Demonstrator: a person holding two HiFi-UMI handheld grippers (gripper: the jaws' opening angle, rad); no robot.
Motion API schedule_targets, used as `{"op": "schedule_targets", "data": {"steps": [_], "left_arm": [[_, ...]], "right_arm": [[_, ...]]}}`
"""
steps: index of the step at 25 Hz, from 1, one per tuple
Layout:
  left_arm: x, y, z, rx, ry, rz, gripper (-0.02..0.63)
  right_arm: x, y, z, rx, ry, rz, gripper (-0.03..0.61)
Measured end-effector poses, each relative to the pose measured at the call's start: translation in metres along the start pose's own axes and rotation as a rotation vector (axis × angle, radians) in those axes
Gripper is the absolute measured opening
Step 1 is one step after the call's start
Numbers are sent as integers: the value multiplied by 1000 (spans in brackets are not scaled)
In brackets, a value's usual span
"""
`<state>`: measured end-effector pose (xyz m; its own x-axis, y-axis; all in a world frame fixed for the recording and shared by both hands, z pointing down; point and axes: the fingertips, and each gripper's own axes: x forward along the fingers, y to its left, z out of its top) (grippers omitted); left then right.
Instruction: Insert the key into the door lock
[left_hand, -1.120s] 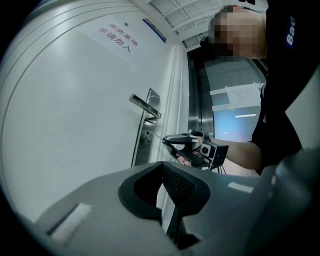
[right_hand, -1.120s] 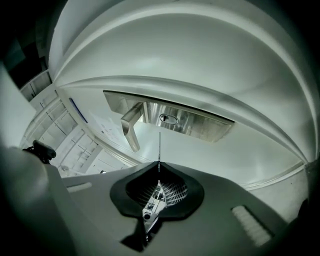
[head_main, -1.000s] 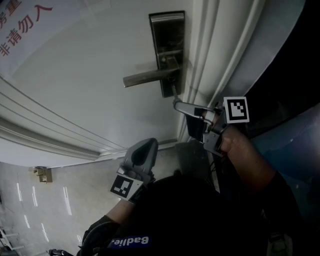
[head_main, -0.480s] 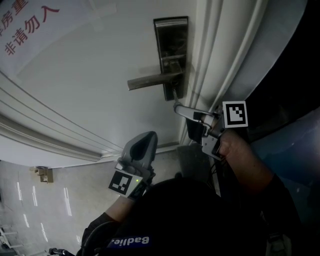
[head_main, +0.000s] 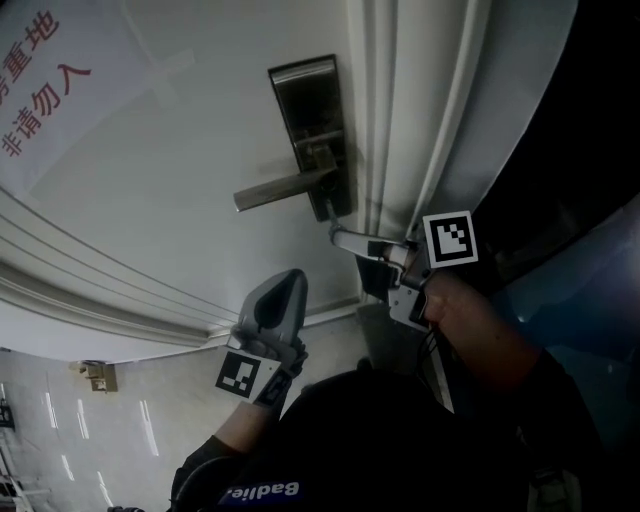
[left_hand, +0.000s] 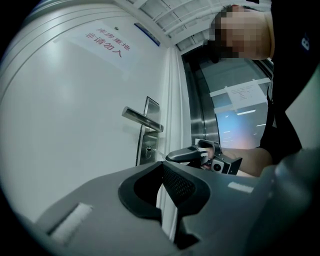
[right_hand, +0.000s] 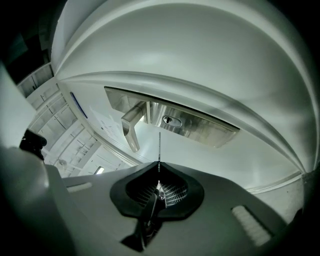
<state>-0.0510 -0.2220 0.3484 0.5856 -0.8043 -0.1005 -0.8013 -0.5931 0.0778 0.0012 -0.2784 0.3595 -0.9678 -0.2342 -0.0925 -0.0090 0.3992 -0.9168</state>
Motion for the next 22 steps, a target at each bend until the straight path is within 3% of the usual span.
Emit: {"op": "schedule_targets", "data": {"steps": [22], "left_arm": [[11,-1,-19,-67,10,22,20]], "right_arm": [[-1,-10,25,66,32,-27,12]]}}
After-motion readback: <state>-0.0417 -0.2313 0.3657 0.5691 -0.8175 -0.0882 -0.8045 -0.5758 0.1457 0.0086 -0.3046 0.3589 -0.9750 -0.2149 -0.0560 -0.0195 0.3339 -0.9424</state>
